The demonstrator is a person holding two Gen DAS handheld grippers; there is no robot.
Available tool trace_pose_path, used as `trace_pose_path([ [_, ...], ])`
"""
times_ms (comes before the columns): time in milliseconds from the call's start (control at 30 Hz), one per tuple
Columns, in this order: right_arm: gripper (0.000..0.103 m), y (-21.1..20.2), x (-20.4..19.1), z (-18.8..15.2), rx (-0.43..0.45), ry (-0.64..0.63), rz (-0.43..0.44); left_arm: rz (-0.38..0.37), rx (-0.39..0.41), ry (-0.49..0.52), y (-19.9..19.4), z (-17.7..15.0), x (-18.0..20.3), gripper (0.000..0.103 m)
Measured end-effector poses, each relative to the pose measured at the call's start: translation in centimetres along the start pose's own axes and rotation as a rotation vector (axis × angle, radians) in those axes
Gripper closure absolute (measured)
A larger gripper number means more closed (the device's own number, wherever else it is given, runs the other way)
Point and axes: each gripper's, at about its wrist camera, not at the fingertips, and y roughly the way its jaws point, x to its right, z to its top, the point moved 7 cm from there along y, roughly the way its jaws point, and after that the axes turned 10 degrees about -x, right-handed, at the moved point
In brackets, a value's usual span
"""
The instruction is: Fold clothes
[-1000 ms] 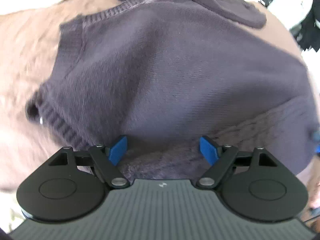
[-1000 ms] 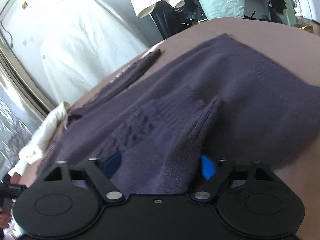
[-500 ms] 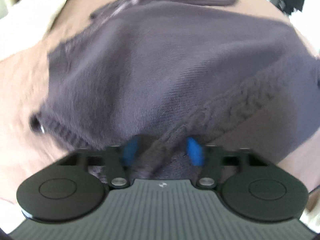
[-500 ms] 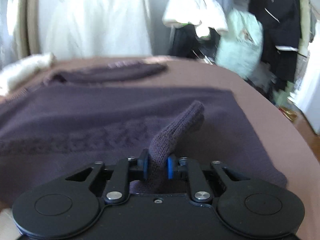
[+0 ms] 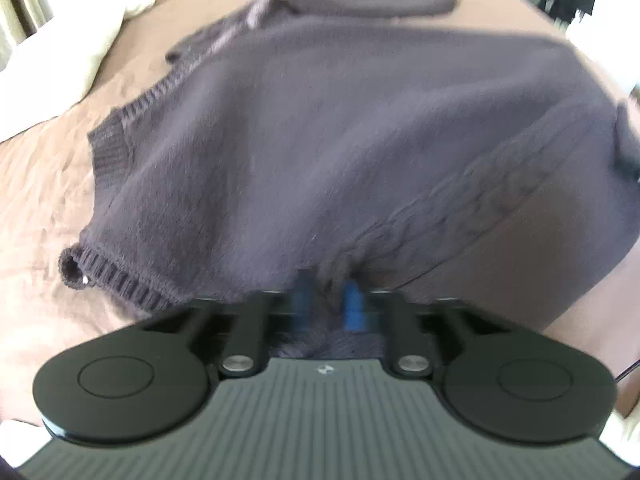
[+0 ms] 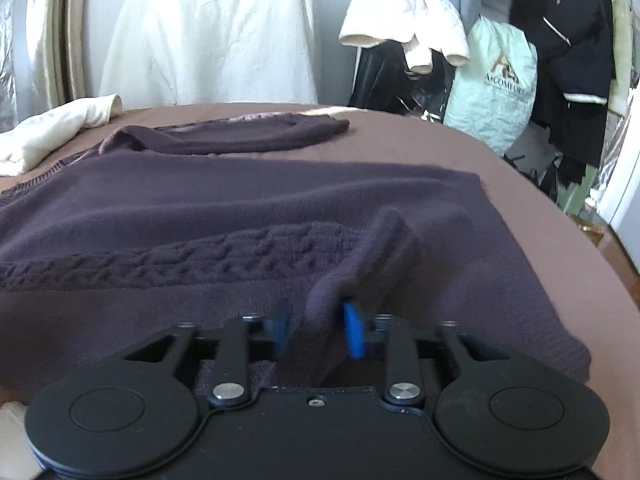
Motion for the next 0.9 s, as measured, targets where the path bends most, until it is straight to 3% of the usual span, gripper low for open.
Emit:
trace_pose_path([
  [67,0.051,0.0,0.8,-0.6,0.027,0.065,0.085,-0.004,0.073,-0.016,-1.5,0.2,-0.3,0.093],
  [133,0.05,0.3,2.2,-1.3,0.021,0.159,0.129,-0.018,0.099,-0.049,-2.2,0.4,-0.9,0.093],
  [200,0.05,0.8,3.0,-1.7,0.017,0.197,0.134,-0.041,0.092,-0.08,-1.9,0.5,-1.4,0.093],
  [333,0.052,2.9,3.6,-1.7,-0.003,0.212,0.106,-0.01,0.089,-0.055,-1.4,0.5,-0.8,0.093],
  [367,0.081,3.4,3.6,-1.5,-0.007,0.208,0.1,-0.002,0.095,-0.045,-1.5,0.5,-0.6,0.093],
  [400,0.087,2.8,2.7,-0.8,0.021,0.16,0.082,0.001,0.105,-0.041,-1.6,0.6,-0.6,0.093],
  [467,0.087,1.6,0.9,0.6,0.077,0.063,0.046,-0.014,0.144,-0.066,-2.6,0.7,-1.1,0.093],
  [600,0.089,-3.4,-2.6,5.4,0.275,-0.083,0.041,-0.099,0.254,-0.224,-5.3,0.8,-4.2,0.093],
  [767,0.089,-8.1,-2.5,12.9,0.5,0.027,0.111,-0.143,0.29,-0.384,-5.4,0.6,-7.8,0.093],
  [833,0.089,-7.4,-1.5,15.2,0.491,0.105,0.156,-0.156,0.274,-0.378,-4.9,0.9,-7.6,0.092],
  [900,0.089,-5.1,-0.9,15.8,0.426,0.145,0.153,-0.115,0.224,-0.364,-3.8,1.1,-7.3,0.087],
])
